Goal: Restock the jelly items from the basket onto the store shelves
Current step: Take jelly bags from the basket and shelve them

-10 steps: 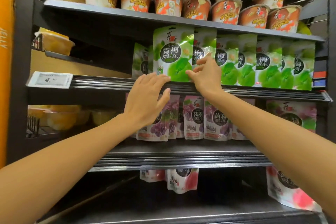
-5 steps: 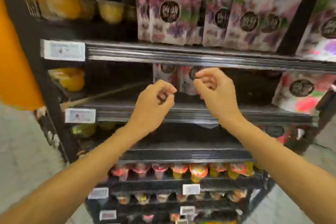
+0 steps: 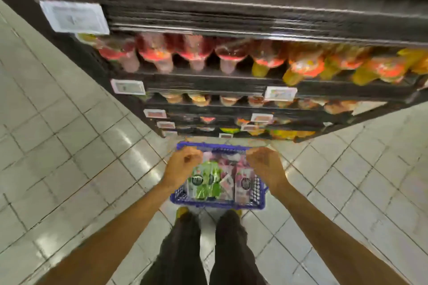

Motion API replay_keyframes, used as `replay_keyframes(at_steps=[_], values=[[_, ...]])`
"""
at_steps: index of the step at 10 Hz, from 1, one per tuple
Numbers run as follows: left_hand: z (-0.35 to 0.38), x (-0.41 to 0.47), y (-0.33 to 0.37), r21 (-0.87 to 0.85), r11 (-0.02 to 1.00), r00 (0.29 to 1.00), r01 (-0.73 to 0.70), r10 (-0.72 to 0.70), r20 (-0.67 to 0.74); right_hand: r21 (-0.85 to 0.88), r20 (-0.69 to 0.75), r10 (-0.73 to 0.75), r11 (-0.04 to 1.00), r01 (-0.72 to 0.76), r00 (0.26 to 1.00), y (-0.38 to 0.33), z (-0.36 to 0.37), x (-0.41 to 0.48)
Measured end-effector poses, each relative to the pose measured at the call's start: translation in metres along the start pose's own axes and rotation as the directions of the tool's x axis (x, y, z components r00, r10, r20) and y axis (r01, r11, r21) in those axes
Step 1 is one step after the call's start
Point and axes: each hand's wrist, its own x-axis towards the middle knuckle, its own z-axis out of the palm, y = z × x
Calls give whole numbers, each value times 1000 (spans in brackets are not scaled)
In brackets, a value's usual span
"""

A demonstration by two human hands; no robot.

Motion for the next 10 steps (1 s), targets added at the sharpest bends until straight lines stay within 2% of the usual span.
replay_keyframes(at_steps=[1, 3, 4, 5, 6, 7, 9, 10], values=[[30, 10, -78, -16, 985, 985, 172, -173, -24, -60, 37, 153, 987, -151, 988, 72, 41, 25], [82, 49, -230, -53, 901, 902, 431, -432, -16, -181, 69, 261, 952, -245, 963, 195, 110, 97], [99, 76, -300, -63, 811, 812, 582, -583, -10, -229, 76, 333, 923, -308, 940, 246, 139, 131], [114, 105, -361, 8, 769, 769, 640, -640, 3, -244, 93, 401, 897, -370, 911, 293, 172, 166], [127, 131, -402, 248, 782, 790, 572, -607, 90, -231, 43, 453, 872, -432, 890, 324, 206, 196], [134, 155, -432, 332, 789, 813, 517, -574, 99, -236, 50, 428, 883, -406, 902, 349, 236, 219], [152, 176, -477, 128, 817, 827, 562, -560, -53, -295, 48, 432, 868, -400, 901, 384, 279, 253], [162, 170, -493, 97, 855, 858, 509, -495, -136, -394, 80, 398, 854, -338, 914, 393, 294, 258]])
